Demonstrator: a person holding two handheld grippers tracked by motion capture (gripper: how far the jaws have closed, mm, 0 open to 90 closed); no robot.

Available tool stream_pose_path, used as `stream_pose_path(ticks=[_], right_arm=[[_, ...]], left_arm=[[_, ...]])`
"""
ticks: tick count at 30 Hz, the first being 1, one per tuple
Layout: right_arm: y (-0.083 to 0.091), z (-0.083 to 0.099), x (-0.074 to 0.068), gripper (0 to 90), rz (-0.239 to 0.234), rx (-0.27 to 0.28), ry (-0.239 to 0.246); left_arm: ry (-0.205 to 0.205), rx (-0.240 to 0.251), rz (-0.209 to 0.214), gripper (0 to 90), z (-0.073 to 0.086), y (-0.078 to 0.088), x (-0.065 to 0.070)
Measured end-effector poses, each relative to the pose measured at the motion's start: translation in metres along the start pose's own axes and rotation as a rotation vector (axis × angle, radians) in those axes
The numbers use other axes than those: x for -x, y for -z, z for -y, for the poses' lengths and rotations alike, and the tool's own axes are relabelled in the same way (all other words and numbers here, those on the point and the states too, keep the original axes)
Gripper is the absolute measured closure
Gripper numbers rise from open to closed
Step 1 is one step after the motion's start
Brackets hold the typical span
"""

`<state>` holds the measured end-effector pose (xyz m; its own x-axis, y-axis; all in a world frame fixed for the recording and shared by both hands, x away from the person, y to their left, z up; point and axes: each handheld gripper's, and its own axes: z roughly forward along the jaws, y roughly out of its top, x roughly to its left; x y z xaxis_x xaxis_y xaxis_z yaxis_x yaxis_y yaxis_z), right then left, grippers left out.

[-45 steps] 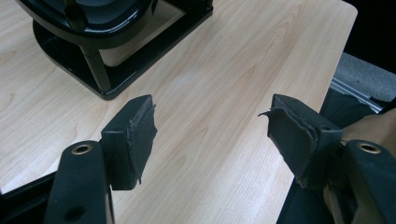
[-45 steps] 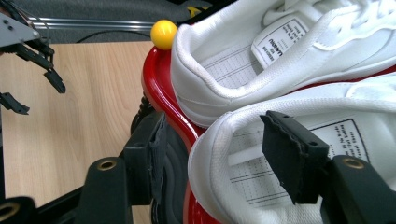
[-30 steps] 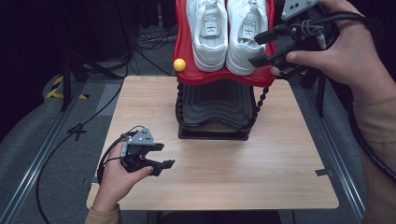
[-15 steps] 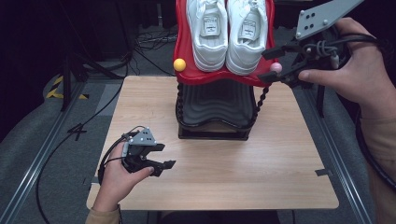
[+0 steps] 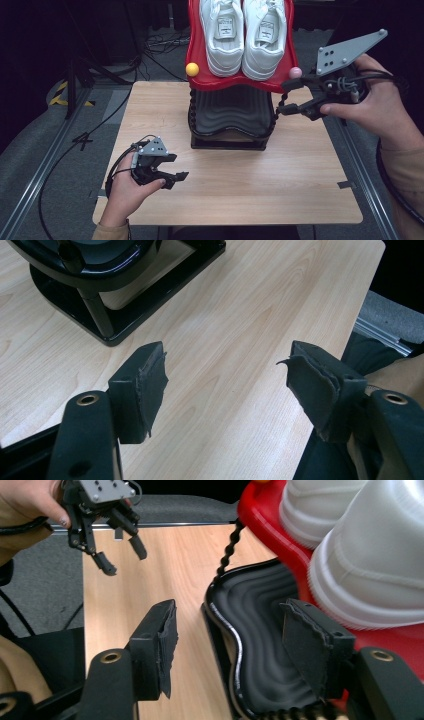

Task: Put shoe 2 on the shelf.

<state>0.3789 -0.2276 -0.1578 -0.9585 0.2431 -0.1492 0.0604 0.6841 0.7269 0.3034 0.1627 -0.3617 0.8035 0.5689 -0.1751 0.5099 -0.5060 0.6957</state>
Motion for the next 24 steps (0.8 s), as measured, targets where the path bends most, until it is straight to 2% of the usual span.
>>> stream_pose_path(ticks=[7,12,15,18,24], right_arm=[[-0.017,0.024,-0.006,39.2,-0.039,-0.009,-0.013],[-0.031,0.040,-0.012,39.1,-0.071,0.006,-0.033],[-0.037,0.048,-0.015,39.0,-0.083,0.008,-0.048],[-0.050,0.066,-0.017,39.0,-0.106,0.007,-0.075],[-0.065,0.087,-0.020,38.9,-0.137,0.009,-0.117]], left_arm=[[0.001,-0.001,0.001,32.8,0.000,-0.001,0.000],[0.001,-0.005,0.004,32.8,0.000,-0.002,0.000],[0.000,-0.006,0.004,32.7,0.000,-0.002,0.000],[0.003,-0.006,0.003,32.8,0.001,-0.002,0.000],[0.004,-0.007,0.006,32.7,0.001,-0.003,0.000]])
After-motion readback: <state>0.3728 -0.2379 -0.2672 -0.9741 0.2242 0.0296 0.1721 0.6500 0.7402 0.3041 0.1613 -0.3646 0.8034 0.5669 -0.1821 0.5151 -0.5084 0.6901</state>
